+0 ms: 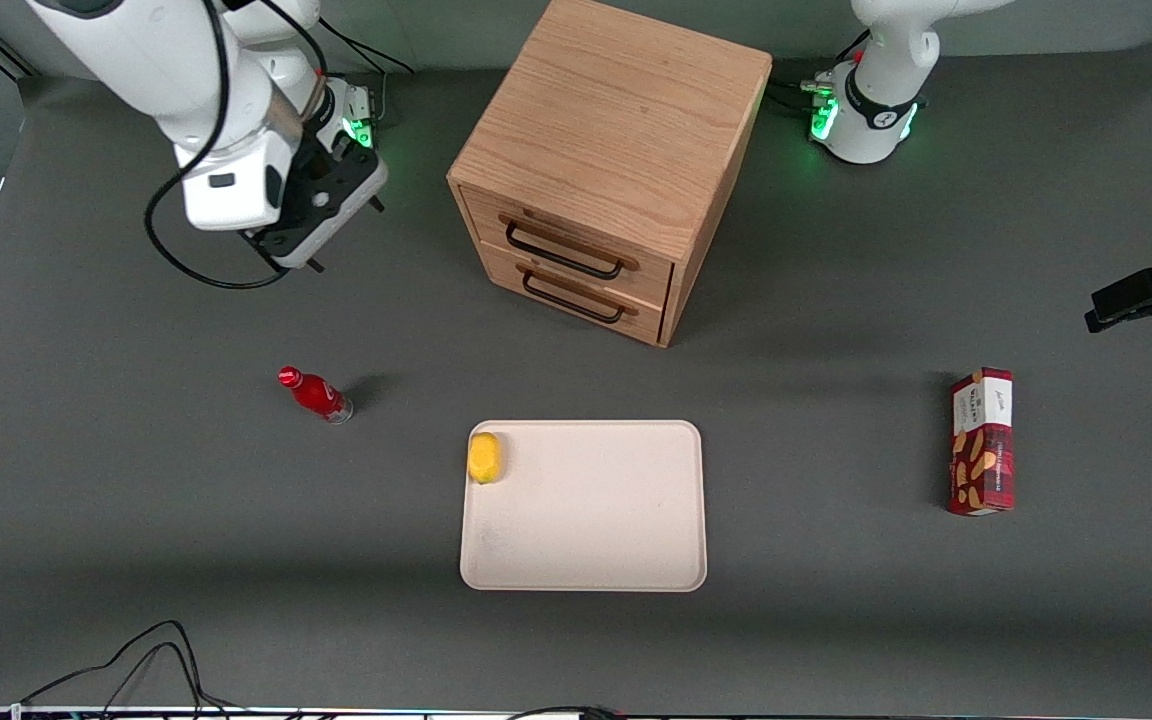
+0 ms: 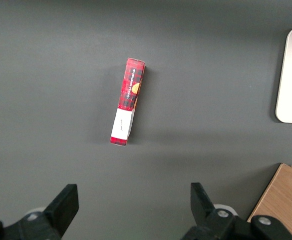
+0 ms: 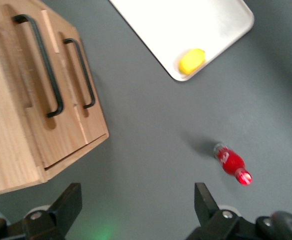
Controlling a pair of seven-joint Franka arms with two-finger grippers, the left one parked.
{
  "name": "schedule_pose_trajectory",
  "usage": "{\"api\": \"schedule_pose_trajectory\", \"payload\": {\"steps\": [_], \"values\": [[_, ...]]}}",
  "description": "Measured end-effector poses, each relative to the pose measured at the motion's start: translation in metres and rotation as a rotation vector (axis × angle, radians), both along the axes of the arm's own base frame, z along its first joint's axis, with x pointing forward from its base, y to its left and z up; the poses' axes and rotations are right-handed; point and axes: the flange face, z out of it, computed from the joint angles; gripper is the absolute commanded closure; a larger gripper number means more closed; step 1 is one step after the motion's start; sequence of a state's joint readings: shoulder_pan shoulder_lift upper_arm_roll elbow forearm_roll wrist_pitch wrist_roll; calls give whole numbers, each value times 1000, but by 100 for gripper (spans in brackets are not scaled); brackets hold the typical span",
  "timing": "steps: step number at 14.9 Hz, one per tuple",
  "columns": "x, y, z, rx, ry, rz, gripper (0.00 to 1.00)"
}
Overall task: Open upper drawer
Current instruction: 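Move the right gripper toward the wooden cabinet's upper drawer handle, then lower the right gripper to the upper drawer's black handle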
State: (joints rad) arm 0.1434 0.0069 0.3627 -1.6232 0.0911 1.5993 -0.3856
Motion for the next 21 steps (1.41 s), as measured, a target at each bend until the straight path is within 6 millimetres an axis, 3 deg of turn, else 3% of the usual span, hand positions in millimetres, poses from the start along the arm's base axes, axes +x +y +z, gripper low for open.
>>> {"api": "schedule_pose_trajectory", "payload": {"steps": [5,13,17,21], "values": [[0,28,-8,88,1,121,0],[23,93,-74,182,26,229,0],[16,128,-95,222,14,271,0],[7,148,-108,228,28,300,0]]}}
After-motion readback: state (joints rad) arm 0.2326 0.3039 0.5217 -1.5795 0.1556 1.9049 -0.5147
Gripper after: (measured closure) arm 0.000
